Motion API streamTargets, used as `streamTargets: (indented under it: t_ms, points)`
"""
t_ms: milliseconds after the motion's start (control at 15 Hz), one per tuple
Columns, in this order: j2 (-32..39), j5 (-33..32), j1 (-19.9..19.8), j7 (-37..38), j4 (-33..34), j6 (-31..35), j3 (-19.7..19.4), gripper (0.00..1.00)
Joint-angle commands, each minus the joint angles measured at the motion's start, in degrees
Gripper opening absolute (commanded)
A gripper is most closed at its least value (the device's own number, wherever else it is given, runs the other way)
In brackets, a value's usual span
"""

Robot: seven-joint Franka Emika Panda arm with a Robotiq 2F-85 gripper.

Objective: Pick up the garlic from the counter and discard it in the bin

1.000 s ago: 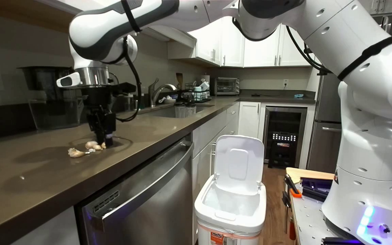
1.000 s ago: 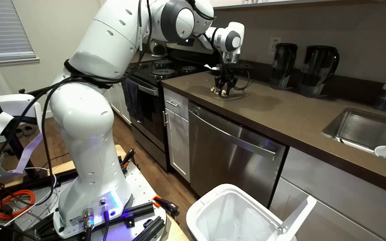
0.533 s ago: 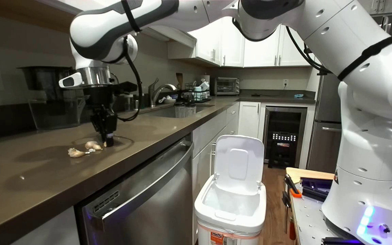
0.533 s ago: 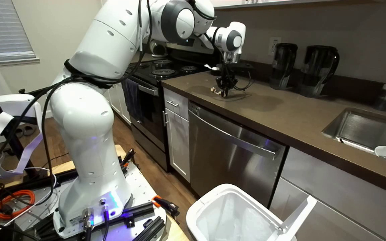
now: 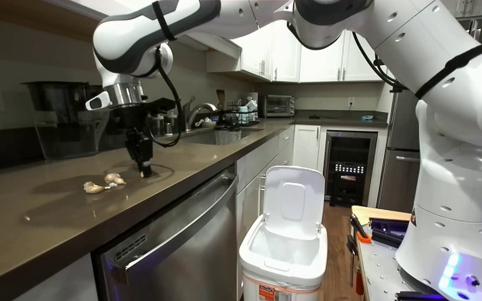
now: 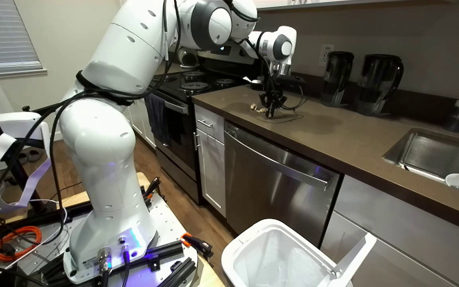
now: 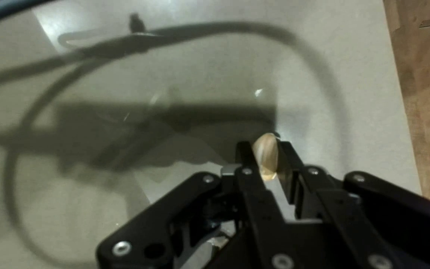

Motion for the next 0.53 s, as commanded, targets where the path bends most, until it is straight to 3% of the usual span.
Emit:
streamTargets:
  t_ms: [0, 467]
  points:
    - [-3.2, -0.2, -0.2, 4.5, -3.8, -0.1, -0.9, 0.08]
    - [-13.0, -0.2, -0.7, 16.2, -17.1, 3.4, -2.2, 0.08]
